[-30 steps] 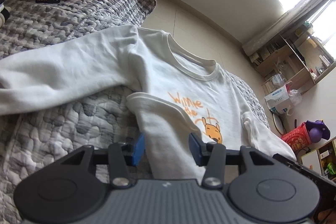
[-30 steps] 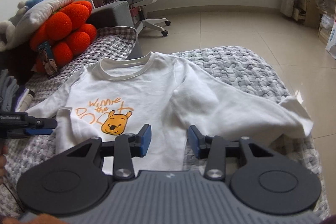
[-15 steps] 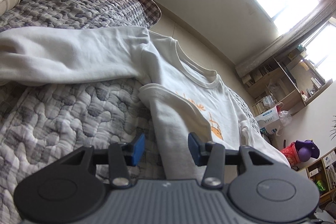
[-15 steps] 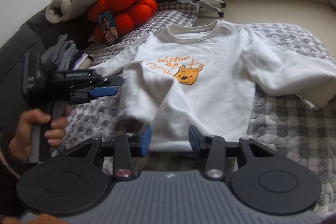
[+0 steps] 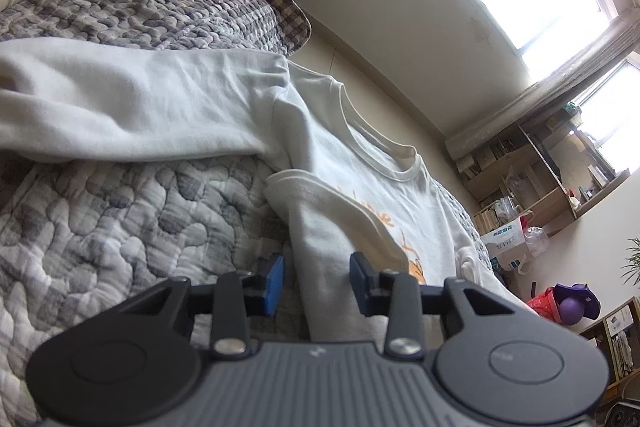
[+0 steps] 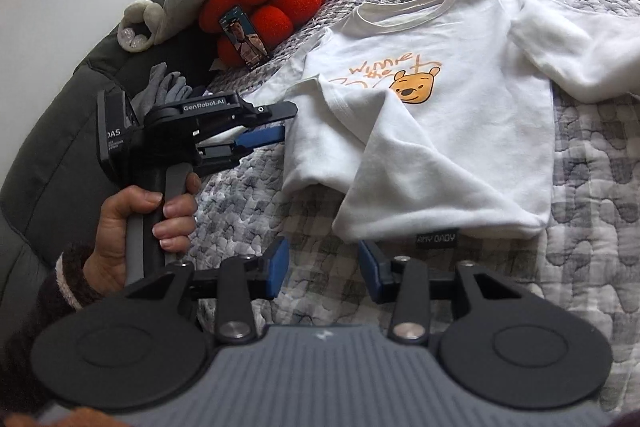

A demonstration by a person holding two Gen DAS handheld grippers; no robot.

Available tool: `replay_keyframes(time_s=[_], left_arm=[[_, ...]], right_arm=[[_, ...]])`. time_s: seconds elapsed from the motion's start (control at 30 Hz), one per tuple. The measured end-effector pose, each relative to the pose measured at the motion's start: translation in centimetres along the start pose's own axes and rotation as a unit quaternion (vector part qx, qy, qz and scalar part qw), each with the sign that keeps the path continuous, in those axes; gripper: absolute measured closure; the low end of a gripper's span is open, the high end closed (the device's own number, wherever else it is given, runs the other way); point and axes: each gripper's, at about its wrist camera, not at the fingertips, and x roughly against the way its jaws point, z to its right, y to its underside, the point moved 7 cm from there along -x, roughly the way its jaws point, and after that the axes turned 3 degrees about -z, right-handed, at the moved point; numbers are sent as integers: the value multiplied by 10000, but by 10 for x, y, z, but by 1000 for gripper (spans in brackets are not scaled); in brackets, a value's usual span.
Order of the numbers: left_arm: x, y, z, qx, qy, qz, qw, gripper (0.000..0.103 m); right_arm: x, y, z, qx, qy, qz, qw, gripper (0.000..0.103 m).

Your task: Fold clothes

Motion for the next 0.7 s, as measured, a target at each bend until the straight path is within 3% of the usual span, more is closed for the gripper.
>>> replay_keyframes(time_s=[0.2,0.23,0.27,0.3,0.37,0.47,0.7], left_arm=[[-3,-1,-1,77,79,107,9999,68],[-3,0,0,60,98,115,9999,69],[-4,0,1,29,140,110,9998,80],[-4,0,2,-8,162,101,9998,85],[-1,-1,4,-93,183,128,9997,93],[6,-3,6,-116,308,169,9993,95],[26,-2,17,-370,350,179,9985,102]], right_arm=[[-10,-8,10,-416,168,226,9987,60],[-9,-10,13,-502,174,284,9982,64],[-8,-11,16,-579,167,331,9976,73],[-6,-13,19,-656,160,379,9970,79],[0,-15,23,-666,320,448,9963,101],[13,-19,27,-602,618,556,9947,102],[46,-25,29,-502,759,941,9914,102]])
